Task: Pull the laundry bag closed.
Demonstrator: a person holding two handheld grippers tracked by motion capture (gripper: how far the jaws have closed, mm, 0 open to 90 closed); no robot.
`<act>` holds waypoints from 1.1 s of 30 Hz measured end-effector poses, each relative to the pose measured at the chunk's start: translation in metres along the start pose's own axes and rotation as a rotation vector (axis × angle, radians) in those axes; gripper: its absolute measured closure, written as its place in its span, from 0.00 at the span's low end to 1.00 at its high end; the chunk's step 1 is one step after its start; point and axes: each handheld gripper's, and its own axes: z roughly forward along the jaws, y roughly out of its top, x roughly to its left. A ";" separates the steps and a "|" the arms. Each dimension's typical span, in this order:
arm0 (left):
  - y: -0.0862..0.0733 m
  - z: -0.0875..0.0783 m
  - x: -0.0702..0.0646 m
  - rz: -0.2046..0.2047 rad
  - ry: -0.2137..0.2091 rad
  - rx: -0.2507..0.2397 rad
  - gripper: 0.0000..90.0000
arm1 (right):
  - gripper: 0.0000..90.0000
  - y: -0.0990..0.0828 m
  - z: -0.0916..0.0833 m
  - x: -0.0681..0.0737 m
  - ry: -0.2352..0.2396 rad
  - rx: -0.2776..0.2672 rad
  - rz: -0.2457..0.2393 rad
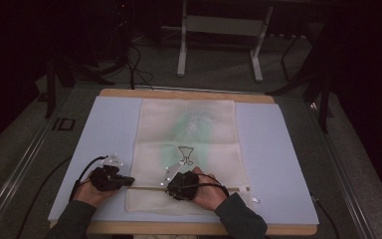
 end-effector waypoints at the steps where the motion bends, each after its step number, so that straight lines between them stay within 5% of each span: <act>1: 0.000 0.000 0.000 -0.002 0.000 -0.002 1.00 | 0.91 -0.001 0.000 0.000 -0.003 0.000 0.002; 33: 0.000 0.000 0.000 -0.001 0.000 -0.002 1.00 | 0.91 -0.016 -0.008 -0.005 -0.009 0.012 0.010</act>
